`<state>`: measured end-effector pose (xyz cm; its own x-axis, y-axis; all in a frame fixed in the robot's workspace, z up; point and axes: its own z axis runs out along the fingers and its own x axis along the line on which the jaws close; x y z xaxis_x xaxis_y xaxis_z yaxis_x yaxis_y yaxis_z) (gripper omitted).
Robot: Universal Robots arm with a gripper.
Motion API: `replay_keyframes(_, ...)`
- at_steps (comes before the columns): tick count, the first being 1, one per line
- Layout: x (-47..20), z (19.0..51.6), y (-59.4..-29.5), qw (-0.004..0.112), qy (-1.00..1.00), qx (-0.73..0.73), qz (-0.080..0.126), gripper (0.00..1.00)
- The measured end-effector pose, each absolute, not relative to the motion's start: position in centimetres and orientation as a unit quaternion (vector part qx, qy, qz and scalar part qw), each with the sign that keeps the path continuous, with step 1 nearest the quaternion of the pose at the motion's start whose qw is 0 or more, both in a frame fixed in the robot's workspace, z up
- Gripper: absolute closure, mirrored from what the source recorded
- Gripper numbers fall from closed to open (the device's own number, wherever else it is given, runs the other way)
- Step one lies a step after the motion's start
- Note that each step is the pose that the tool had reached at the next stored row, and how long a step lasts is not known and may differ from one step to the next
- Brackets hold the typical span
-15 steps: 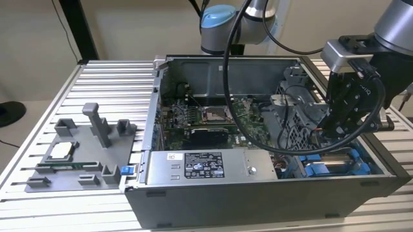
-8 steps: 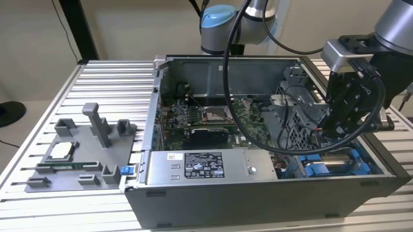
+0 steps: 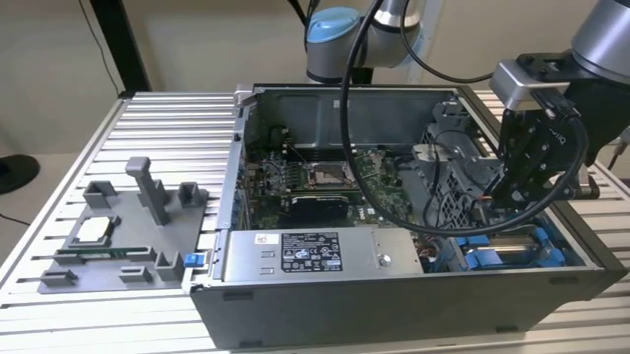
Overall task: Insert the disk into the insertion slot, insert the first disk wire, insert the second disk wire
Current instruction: 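Insert the first disk wire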
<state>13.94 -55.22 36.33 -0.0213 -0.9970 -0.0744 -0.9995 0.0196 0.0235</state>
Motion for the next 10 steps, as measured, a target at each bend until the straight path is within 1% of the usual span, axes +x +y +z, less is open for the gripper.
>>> replay_keyframes(10, 13.94, 36.39, -55.22, 0.018, 0.714, -0.699, 0.034, 1.00)
